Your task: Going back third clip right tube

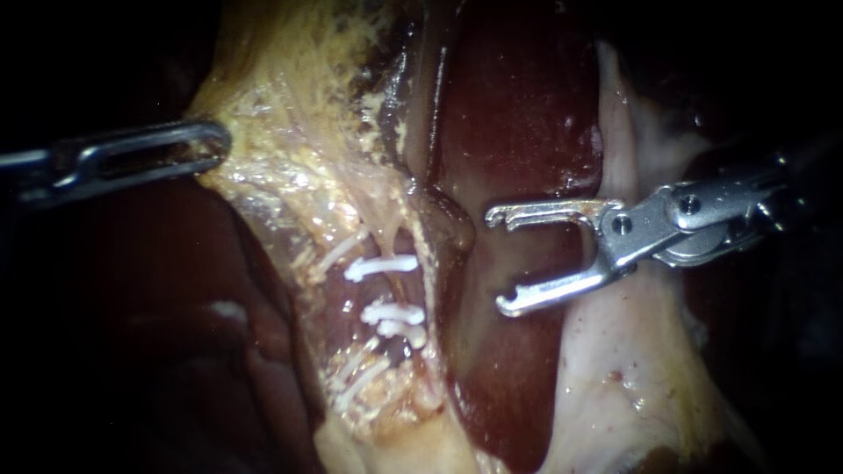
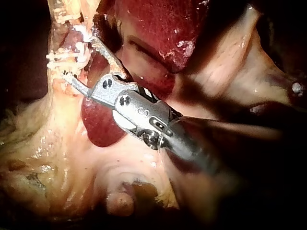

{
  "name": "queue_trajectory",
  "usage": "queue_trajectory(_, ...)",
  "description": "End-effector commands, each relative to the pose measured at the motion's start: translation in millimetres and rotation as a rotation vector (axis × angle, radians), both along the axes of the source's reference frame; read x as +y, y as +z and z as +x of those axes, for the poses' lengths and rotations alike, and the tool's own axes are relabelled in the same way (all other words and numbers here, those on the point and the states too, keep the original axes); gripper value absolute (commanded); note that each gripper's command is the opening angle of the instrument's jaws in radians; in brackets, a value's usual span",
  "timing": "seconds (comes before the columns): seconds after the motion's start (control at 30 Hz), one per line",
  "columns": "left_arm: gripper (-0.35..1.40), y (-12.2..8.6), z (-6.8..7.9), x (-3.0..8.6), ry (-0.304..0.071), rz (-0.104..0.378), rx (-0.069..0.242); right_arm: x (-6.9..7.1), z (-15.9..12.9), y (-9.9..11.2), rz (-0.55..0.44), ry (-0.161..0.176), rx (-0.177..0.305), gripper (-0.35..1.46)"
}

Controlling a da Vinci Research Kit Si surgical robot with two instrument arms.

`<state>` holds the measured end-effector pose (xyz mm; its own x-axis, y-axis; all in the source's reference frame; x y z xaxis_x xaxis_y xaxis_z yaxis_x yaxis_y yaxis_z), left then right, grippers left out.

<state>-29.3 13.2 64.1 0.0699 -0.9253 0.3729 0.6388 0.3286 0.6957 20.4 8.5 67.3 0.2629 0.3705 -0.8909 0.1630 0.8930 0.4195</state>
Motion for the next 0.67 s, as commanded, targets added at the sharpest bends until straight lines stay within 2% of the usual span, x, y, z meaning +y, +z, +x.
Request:
queue_trajectory(0.03,-0.35,0.6,-0.8,-0.1,0.006,0.000,-0.003,0.0,0.0,0.1,0.000,0.000,0.000,0.60)
queue_trajectory(0.13,-0.35,1.8,-3.0,0.1,0.007,-0.001,-0.006,0.0,0.0,0.1,0.000,0.000,0.000,0.60)
queue_trajectory(0.27,-0.35,2.2,-4.8,0.6,0.007,0.000,-0.004,0.0,0.0,0.0,0.000,0.000,0.000,0.60)
queue_trajectory(0.37,-0.35,2.2,-5.2,0.6,0.003,-0.003,-0.007,0.0,0.0,0.0,0.000,0.000,0.000,0.60)
queue_trajectory(0.67,-0.35,1.9,-4.9,0.7,0.003,-0.002,-0.011,-0.1,0.0,0.0,0.000,-0.001,0.000,0.60)
